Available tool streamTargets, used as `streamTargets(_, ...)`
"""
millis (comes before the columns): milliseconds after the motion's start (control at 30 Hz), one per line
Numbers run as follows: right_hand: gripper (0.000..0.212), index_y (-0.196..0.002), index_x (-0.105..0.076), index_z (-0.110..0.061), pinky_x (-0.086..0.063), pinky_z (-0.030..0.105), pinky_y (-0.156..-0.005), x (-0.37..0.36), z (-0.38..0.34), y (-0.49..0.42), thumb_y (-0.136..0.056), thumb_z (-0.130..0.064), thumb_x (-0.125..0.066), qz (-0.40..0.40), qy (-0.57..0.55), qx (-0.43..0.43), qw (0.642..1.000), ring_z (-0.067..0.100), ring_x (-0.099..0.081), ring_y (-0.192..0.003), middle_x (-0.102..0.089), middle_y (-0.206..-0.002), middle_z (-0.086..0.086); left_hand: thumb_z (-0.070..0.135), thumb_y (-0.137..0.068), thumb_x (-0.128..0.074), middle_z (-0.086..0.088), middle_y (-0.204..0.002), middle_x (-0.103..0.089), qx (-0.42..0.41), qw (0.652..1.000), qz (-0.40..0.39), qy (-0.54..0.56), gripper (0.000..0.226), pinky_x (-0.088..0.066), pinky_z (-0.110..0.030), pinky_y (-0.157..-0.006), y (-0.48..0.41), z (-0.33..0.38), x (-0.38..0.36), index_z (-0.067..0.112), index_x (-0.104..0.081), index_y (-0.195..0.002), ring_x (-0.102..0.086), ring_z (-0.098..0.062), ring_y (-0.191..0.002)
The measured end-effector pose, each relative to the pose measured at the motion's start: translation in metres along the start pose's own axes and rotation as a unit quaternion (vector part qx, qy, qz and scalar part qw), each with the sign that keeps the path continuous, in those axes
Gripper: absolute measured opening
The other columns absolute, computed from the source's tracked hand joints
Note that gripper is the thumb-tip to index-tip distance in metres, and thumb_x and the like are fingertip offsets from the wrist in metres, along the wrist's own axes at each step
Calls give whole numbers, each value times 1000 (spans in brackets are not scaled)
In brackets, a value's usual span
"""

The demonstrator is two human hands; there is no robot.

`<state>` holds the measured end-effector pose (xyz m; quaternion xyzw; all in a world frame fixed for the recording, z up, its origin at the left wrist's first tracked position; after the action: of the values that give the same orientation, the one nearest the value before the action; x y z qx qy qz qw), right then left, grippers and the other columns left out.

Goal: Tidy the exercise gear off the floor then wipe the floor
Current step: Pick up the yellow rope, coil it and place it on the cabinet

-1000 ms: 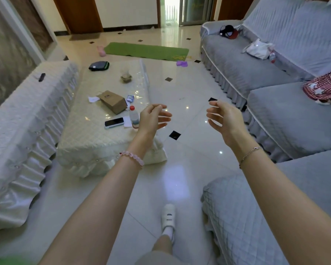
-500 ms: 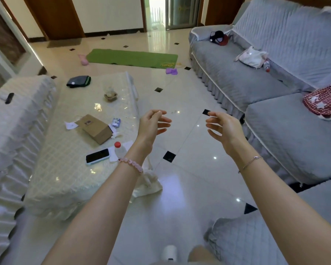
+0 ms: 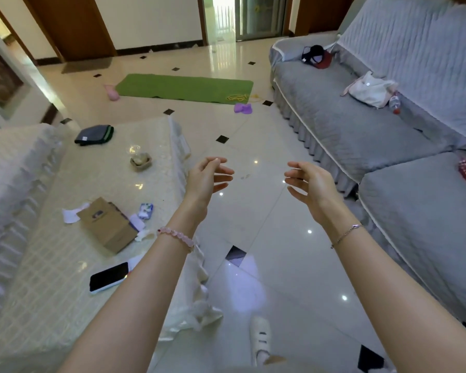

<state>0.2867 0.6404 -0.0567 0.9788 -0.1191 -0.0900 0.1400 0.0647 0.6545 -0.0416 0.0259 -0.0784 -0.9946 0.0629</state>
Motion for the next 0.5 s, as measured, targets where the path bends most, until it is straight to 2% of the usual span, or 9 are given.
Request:
streamTargets(167,18,-92,-68,-17,-51,29,-79,-5,-31,-85,-91,-22,-50,-14,5,-5,1000,13,-63,-75,-66,-74,-3,13,-97,-40,-2,-77,-65,3,1000,9,2,20,-53,-28,-74,-76,9,-34,13,-59,-95,-65,-16,-75)
streamTargets(500,19,-98,-67,-14,-51,33,-86,-33,-63,-234,-91,-23,-52,-23,4,-19,1000,14,-63,-78,-65,-77,-1,13,-97,-40,-1,-76,-65,10,1000,20,17,21,-53,-26,-70,-235,19,-64,15,-60,-91,-64,-16,-73)
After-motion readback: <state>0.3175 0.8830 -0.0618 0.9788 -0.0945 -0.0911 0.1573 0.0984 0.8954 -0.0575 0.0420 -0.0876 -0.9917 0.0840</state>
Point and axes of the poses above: each hand's wrist, its own y-axis away from the middle knuckle, its own x-axis out of the back of the hand, z = x × y, the point moved 6 cm from there along -y, towards the middle knuckle
